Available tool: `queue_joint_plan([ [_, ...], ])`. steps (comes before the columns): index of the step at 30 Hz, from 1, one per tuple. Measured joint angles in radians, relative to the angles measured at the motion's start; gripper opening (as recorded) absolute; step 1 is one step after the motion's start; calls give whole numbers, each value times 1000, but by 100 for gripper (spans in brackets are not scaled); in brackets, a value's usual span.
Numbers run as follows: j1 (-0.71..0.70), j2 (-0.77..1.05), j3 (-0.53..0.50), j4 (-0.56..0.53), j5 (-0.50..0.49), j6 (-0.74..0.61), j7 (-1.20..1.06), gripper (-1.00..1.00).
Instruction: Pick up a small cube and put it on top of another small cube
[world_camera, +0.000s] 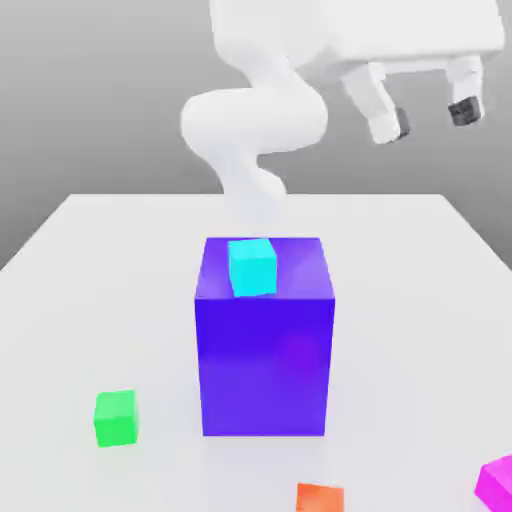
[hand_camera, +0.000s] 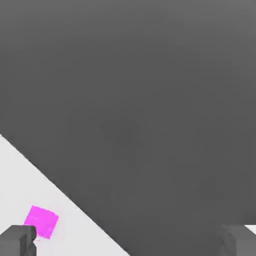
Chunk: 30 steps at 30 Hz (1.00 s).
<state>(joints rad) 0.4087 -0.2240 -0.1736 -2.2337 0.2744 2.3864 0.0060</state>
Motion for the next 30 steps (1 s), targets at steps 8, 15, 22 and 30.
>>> queue_joint_plan([
  [8, 95, 249, 35, 27, 61, 50, -315, 0],
  [15, 133, 444, 83, 43, 7, 118, -519, 0],
  [22, 196, 611, 102, 55, -154, 195, -650, 0],
  [30, 206, 797, 114, 91, -196, 327, -688, -100],
])
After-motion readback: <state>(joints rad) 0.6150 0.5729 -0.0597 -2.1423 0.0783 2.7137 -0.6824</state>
